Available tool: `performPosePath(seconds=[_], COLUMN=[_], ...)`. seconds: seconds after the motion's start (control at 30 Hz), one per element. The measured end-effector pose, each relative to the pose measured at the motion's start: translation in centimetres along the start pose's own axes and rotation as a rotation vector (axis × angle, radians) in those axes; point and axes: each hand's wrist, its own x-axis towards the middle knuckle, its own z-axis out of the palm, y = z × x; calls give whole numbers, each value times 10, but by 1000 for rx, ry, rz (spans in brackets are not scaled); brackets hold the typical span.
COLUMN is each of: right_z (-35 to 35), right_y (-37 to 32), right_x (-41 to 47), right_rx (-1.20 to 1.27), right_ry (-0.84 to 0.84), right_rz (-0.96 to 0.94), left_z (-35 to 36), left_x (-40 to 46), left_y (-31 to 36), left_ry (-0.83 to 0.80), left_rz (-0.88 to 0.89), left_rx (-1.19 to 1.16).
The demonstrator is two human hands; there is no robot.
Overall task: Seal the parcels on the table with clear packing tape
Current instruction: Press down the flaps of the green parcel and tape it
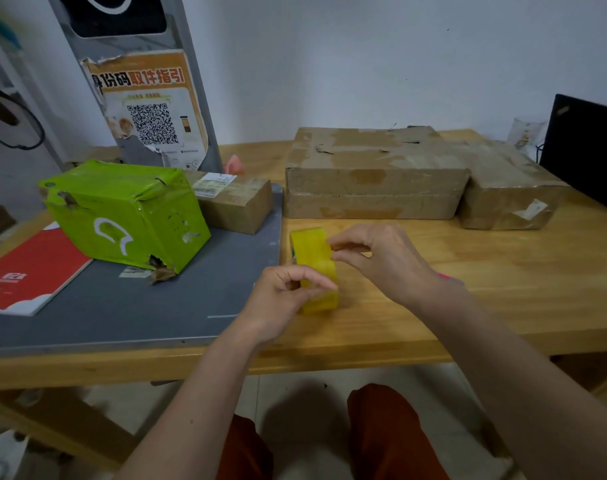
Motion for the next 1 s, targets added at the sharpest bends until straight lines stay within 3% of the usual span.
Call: performPosePath(seconds=[0.23,0.37,0.7,1.0], right_z=[-1,-2,-8,-6], right_y=[0,-6,-18,-23], right_x=[1,2,14,7], right_rx=[-65,44,-126,-111], right_ry=[6,-25,-84,-63], right_rz=[-19,76,83,127], left_z=[-1,-1,-2,-2], left_x=[2,2,2,0], left_y=[-2,-1,-2,2], left_ry=[5,-2,-20,-42], left_rz=[-7,5,-1,9], left_rx=[-12,-23,13,18])
